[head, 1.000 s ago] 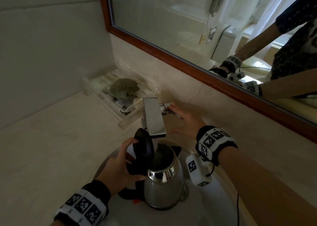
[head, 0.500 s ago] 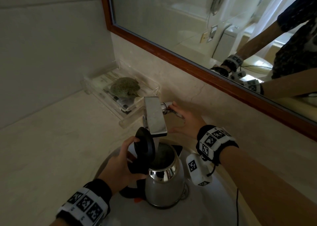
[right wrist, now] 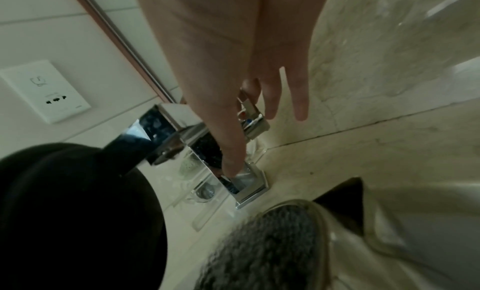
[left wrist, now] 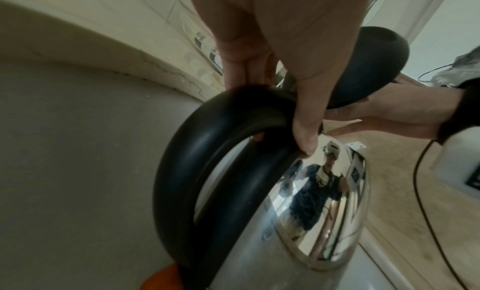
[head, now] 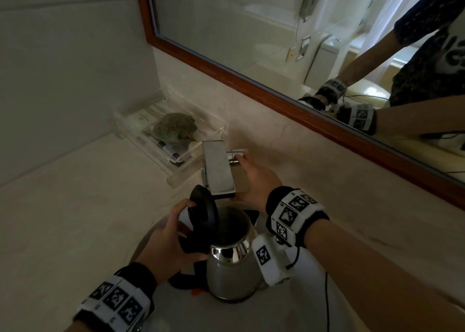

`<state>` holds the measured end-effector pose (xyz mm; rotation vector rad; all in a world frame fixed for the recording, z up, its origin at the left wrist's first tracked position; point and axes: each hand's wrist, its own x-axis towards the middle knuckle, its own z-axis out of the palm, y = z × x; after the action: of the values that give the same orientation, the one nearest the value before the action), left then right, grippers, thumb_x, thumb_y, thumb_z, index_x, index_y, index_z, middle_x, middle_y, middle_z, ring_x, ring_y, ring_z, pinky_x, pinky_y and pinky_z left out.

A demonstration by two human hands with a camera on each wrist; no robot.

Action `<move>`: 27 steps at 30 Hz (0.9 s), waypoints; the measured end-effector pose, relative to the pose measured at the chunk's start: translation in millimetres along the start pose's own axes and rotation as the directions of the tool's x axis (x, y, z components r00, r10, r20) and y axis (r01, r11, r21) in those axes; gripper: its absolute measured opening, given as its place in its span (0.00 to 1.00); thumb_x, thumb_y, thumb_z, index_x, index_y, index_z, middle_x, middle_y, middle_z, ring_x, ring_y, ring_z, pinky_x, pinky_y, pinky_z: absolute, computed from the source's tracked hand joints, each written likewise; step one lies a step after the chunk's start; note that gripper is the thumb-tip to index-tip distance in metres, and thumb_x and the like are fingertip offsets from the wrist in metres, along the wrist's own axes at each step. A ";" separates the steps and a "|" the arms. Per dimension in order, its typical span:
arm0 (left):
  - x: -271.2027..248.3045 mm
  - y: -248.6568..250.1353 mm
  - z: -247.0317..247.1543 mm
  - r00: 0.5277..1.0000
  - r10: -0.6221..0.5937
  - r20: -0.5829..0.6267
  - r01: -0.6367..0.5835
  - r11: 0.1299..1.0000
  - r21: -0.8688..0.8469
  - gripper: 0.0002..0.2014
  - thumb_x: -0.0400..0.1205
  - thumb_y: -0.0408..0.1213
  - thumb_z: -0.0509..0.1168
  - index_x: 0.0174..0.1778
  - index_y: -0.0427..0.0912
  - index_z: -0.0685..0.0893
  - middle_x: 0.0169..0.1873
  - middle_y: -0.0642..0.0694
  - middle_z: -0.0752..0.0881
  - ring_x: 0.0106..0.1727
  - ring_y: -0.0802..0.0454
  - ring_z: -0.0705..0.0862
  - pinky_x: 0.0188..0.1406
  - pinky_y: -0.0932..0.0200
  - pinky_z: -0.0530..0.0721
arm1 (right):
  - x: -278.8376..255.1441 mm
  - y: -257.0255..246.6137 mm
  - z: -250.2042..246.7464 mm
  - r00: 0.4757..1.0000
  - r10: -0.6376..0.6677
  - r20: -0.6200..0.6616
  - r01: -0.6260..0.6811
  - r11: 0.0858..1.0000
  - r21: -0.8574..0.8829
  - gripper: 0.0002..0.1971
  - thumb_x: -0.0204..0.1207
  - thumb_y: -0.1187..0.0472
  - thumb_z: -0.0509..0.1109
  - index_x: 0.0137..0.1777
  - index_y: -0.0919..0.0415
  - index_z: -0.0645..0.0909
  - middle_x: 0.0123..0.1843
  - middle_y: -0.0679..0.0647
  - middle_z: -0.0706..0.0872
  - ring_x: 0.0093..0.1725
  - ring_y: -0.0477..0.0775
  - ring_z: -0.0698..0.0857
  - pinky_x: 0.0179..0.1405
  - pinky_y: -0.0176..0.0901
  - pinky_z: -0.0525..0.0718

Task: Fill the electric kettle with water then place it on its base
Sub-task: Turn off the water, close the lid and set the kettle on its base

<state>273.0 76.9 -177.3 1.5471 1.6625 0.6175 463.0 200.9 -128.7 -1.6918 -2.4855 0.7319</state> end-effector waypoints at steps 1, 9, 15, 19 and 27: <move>-0.3 0.1 0.2 1.000 0.001 0.000 -0.001 1.000 0.006 0.52 0.60 0.37 0.81 0.72 0.58 0.53 0.41 0.57 0.82 0.44 0.58 0.83 0.38 0.74 0.75 | -1.6 -0.2 -0.5 1.000 0.001 0.019 -0.002 1.000 0.006 0.54 0.66 0.49 0.78 0.82 0.50 0.43 0.86 0.51 0.40 0.78 0.60 0.67 0.76 0.52 0.71; -7.5 -0.1 2.5 0.998 0.065 0.007 -0.065 0.997 0.043 0.51 0.60 0.36 0.81 0.56 0.81 0.50 0.42 0.60 0.80 0.43 0.61 0.82 0.46 0.63 0.80 | -47.2 28.0 13.9 0.991 -0.031 0.131 -0.022 0.923 0.385 0.62 0.65 0.49 0.78 0.79 0.48 0.26 0.86 0.50 0.44 0.84 0.52 0.52 0.80 0.48 0.57; -13.6 2.7 11.0 0.996 0.075 0.045 -0.078 0.995 0.058 0.50 0.62 0.36 0.80 0.54 0.83 0.50 0.44 0.56 0.80 0.48 0.51 0.85 0.51 0.56 0.83 | -92.3 65.4 52.4 0.915 0.043 0.402 -0.117 0.980 0.160 0.73 0.46 0.23 0.70 0.79 0.51 0.26 0.86 0.51 0.39 0.85 0.54 0.45 0.84 0.55 0.53; -13.9 6.4 17.9 0.987 0.135 0.085 -0.144 0.983 0.114 0.52 0.64 0.39 0.79 0.46 0.93 0.44 0.42 0.61 0.78 0.44 0.58 0.84 0.46 0.65 0.78 | -101.2 67.0 74.4 0.954 0.076 0.290 -0.140 0.968 0.208 0.73 0.46 0.25 0.74 0.80 0.49 0.29 0.84 0.46 0.56 0.82 0.52 0.60 0.80 0.48 0.64; -17.3 8.6 25.7 0.972 0.170 0.163 -0.205 0.950 0.234 0.51 0.66 0.44 0.77 0.49 0.94 0.41 0.42 0.63 0.76 0.44 0.57 0.84 0.47 0.65 0.82 | -118.2 66.4 101.4 0.962 0.149 0.227 -0.261 0.735 0.625 0.61 0.56 0.51 0.84 0.82 0.49 0.44 0.81 0.48 0.65 0.80 0.52 0.64 0.77 0.49 0.70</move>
<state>298.0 57.4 -182.1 1.9018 1.5421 0.3938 538.0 79.2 -219.4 -1.6614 -1.7672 1.5912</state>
